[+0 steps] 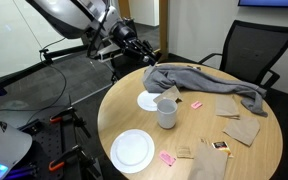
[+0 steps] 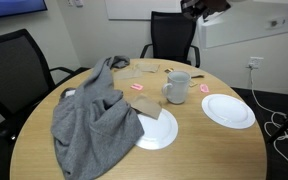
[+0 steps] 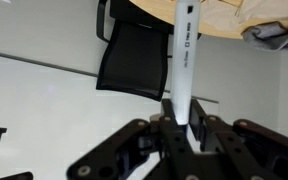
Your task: Put the black marker in the mug
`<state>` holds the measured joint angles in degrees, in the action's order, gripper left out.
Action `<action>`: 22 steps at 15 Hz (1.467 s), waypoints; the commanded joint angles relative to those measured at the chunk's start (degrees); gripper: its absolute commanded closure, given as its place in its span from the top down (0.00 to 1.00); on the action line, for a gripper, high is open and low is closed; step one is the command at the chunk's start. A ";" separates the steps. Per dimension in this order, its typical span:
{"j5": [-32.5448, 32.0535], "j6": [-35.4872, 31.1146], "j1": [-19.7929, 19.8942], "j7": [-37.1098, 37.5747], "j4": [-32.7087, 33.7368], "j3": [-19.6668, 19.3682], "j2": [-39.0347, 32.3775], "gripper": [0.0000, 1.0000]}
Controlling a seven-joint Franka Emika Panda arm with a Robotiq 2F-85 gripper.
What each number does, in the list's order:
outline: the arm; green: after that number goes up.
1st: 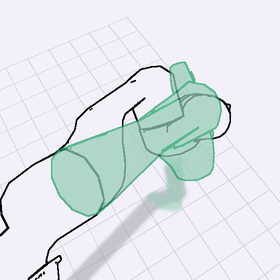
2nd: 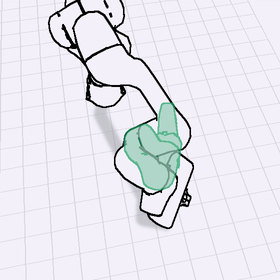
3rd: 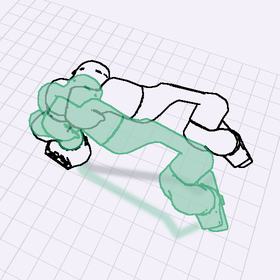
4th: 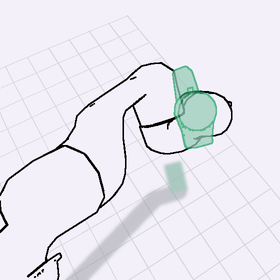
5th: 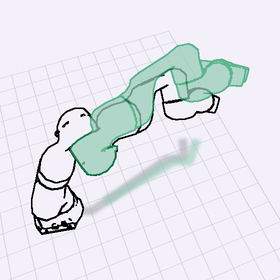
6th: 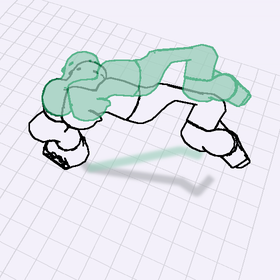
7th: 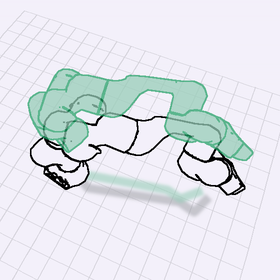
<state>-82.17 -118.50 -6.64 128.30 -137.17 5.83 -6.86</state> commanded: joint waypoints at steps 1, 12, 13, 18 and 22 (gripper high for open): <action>-1.27 5.26 -0.79 6.23 2.67 0.54 -4.26 0.05; -4.77 13.03 -1.11 18.72 8.86 0.08 -15.51 0.05; -5.11 13.80 -1.12 19.50 9.38 0.08 -16.37 0.05; -5.98 17.55 -1.19 22.00 13.21 0.06 -22.17 0.05; -5.57 19.03 -1.02 20.44 18.00 -0.06 -26.68 0.05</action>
<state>-87.29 -102.14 -7.36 148.86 -123.14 5.93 -30.13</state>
